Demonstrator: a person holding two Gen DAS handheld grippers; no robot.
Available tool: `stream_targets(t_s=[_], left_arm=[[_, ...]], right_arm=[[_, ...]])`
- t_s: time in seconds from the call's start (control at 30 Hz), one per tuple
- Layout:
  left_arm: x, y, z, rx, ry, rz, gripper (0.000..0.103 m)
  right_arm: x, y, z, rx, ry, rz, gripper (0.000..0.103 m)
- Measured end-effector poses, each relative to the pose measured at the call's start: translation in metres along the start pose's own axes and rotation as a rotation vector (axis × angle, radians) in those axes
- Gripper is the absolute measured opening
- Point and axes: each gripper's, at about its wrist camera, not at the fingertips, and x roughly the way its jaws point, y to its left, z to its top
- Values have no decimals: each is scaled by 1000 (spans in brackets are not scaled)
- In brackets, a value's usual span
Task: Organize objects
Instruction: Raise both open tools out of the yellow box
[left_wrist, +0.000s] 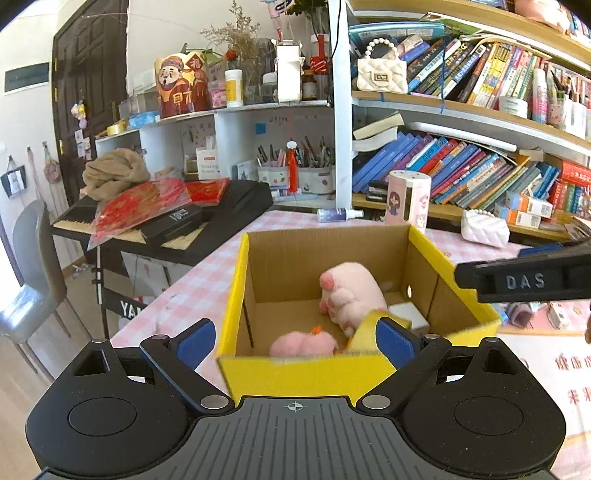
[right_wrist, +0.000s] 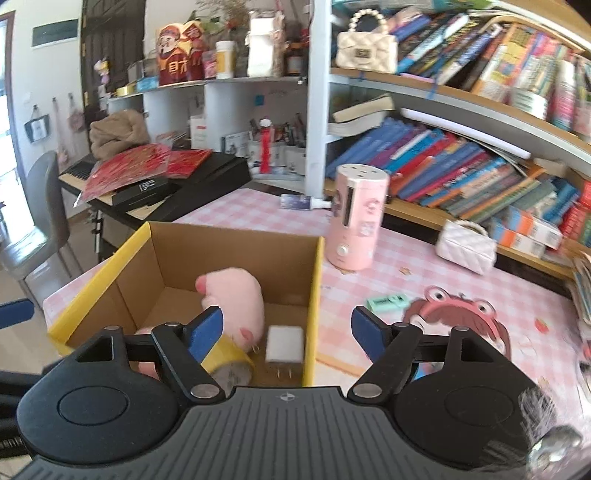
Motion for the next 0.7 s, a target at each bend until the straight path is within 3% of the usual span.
stream_targets(t_s=[0.43,0.7], left_arm=[[-46,11,-43,24,80,20,95],[-68,10,-63,37,104,12,95]], right_arm=[[-53,19,-77,61,59,-67,76],[-74,31,-101,45,73,-75,78]])
